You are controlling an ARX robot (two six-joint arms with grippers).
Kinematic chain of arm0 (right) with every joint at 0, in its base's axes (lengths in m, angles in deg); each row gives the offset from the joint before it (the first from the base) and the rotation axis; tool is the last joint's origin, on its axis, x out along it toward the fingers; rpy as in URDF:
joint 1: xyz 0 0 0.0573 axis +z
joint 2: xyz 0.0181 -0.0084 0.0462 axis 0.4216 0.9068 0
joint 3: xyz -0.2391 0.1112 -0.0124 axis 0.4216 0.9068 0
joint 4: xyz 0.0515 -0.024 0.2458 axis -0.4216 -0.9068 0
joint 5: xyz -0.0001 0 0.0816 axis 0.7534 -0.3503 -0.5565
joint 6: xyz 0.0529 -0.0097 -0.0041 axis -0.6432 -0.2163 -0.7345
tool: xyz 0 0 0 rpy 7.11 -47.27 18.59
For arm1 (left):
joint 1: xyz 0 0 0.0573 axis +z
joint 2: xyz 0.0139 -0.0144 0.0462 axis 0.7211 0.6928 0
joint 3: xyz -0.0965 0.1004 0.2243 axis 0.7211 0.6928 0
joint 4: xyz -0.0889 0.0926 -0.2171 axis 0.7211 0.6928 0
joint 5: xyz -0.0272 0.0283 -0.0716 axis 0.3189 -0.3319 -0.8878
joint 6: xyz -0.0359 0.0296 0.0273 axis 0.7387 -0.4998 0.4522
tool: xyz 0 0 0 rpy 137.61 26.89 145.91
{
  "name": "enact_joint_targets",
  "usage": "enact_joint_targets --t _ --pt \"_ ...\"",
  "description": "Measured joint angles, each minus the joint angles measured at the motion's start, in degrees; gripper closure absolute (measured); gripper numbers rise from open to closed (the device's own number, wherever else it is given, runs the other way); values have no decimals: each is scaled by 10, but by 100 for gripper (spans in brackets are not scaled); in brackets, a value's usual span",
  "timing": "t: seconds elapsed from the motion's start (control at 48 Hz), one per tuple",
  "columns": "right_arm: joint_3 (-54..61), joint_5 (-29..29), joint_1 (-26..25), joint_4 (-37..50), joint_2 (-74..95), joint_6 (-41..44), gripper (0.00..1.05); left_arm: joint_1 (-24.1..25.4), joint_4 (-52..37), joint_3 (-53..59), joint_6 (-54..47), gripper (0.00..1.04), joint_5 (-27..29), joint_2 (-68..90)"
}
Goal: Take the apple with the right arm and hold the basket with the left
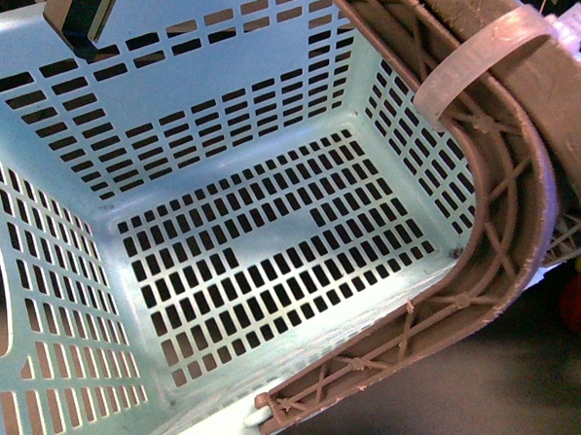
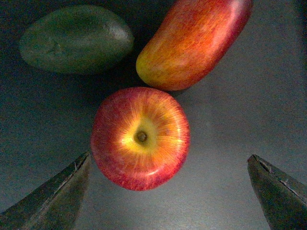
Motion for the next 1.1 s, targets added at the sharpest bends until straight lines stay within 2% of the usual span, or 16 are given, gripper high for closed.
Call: enact_joint_targets --t 0.312,0.562,0.771,1.104 --pt "-87 34 49 -41 69 -17 9 0 0 0 0 89 0 0" --pt "-127 54 68 -61 102 -24 9 0 0 0 0 89 0 0" --pt "-146 70 71 -67 124 -29 9 0 0 0 0 89 0 0" --pt "-151 60 55 -82 139 -32 9 0 0 0 0 89 0 0"
